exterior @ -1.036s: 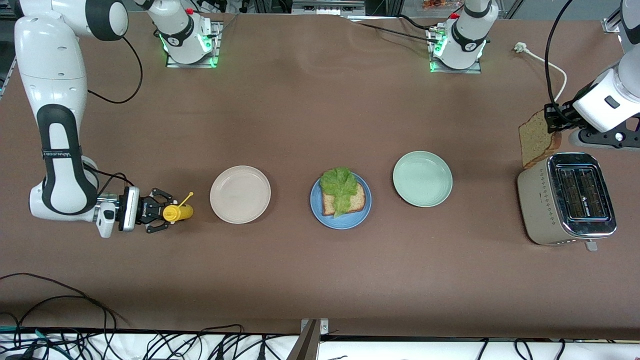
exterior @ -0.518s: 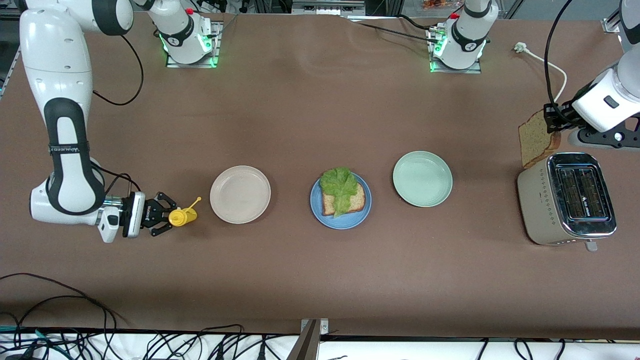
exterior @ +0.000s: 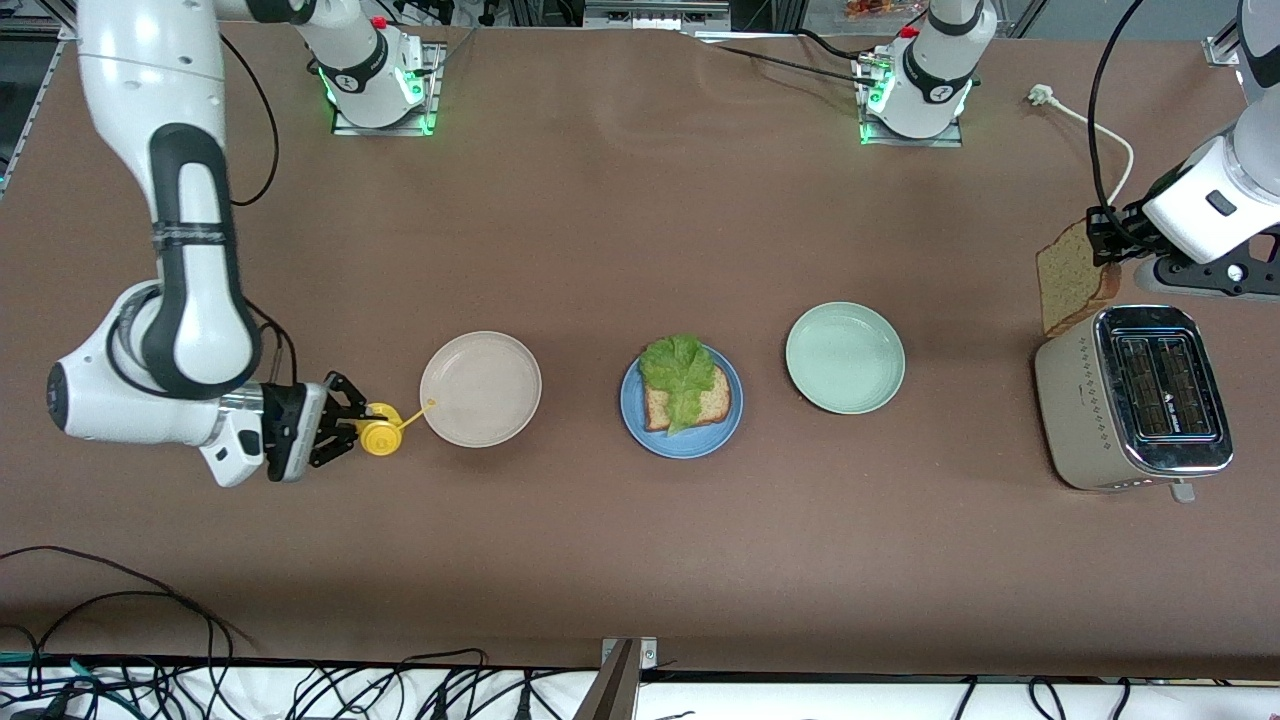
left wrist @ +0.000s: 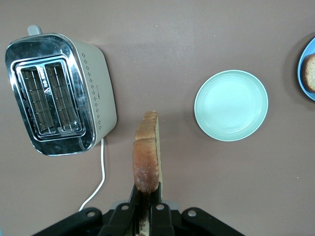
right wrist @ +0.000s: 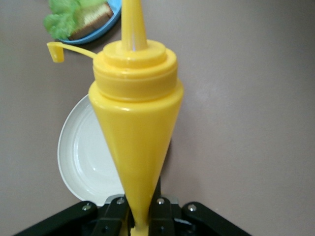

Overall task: Make sandwich in blue plate with both arms
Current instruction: 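Lift the mustard bottle and carry it over the blue plate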

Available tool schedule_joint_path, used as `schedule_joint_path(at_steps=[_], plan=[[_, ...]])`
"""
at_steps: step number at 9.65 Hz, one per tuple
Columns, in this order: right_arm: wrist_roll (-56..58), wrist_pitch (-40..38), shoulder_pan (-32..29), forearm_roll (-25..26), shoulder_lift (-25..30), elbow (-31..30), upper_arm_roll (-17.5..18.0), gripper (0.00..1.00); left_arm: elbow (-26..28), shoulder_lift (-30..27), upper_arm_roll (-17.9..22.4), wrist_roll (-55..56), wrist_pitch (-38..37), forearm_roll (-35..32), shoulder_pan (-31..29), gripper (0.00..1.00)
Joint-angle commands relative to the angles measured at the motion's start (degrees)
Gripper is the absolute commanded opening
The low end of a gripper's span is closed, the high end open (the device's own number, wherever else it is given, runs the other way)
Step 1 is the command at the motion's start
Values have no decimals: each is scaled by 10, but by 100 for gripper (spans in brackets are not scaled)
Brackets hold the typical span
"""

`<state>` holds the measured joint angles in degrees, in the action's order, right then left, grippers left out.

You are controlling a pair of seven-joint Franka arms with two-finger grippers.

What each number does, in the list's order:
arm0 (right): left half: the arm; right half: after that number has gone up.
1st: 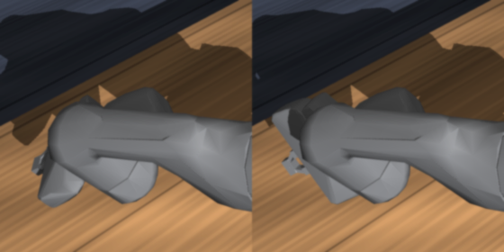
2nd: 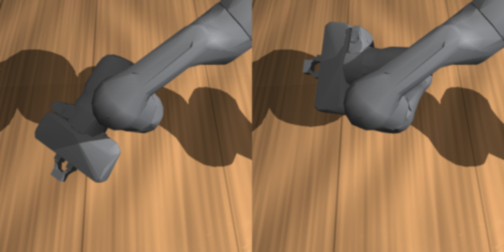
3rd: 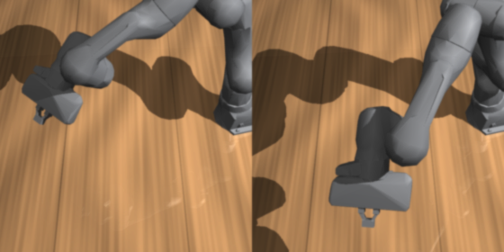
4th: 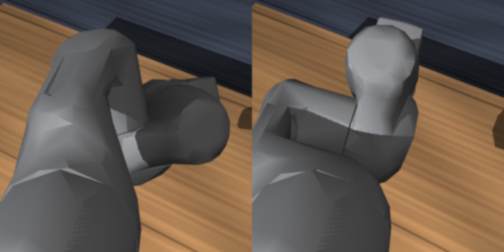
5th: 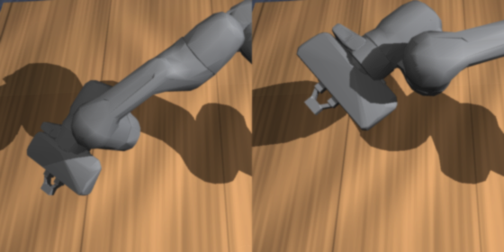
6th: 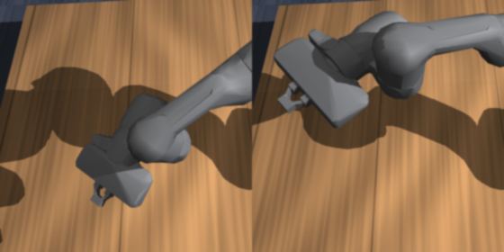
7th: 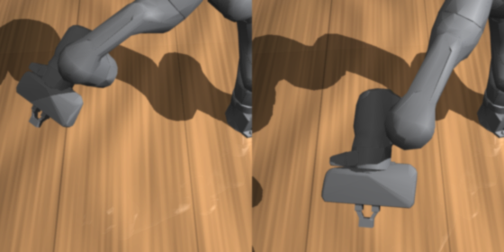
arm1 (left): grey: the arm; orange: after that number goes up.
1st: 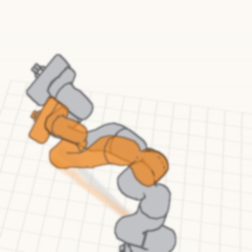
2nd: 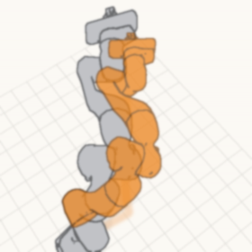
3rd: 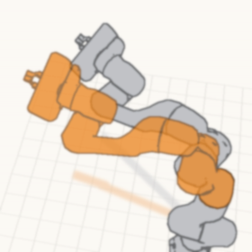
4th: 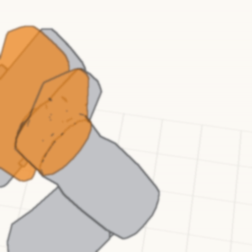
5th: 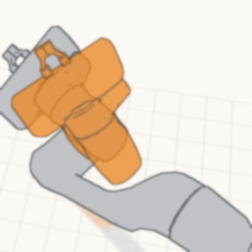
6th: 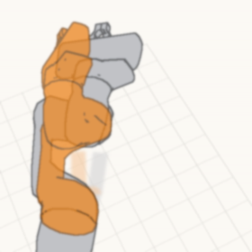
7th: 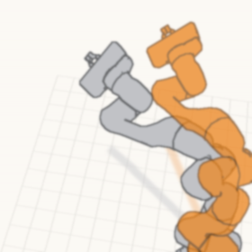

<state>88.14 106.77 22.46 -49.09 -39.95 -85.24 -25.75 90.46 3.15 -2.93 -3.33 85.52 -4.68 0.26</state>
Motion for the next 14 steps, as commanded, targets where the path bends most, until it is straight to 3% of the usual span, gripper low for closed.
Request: schedule_joint_path(at_steps=[1,4,7,13,14], plan=[[-163,3,148,96,34,-14,-93,0,6,-10,0,-11,3,-20,4,0],[-313,2,239,200,41,8,-103,0,6,-10,0,-11,3,-20,4,0],[-436,-10,346,344,32,42,-103,0,5,-10,1,-24,4,-19,3,0],[-574,-67,453,509,-56,104,-110,0,2,-7,1,-28,4,-19,1,0],[-600,-68,458,516,-71,107,-109,0,2,-6,1,-29,4,-19,1,0]])
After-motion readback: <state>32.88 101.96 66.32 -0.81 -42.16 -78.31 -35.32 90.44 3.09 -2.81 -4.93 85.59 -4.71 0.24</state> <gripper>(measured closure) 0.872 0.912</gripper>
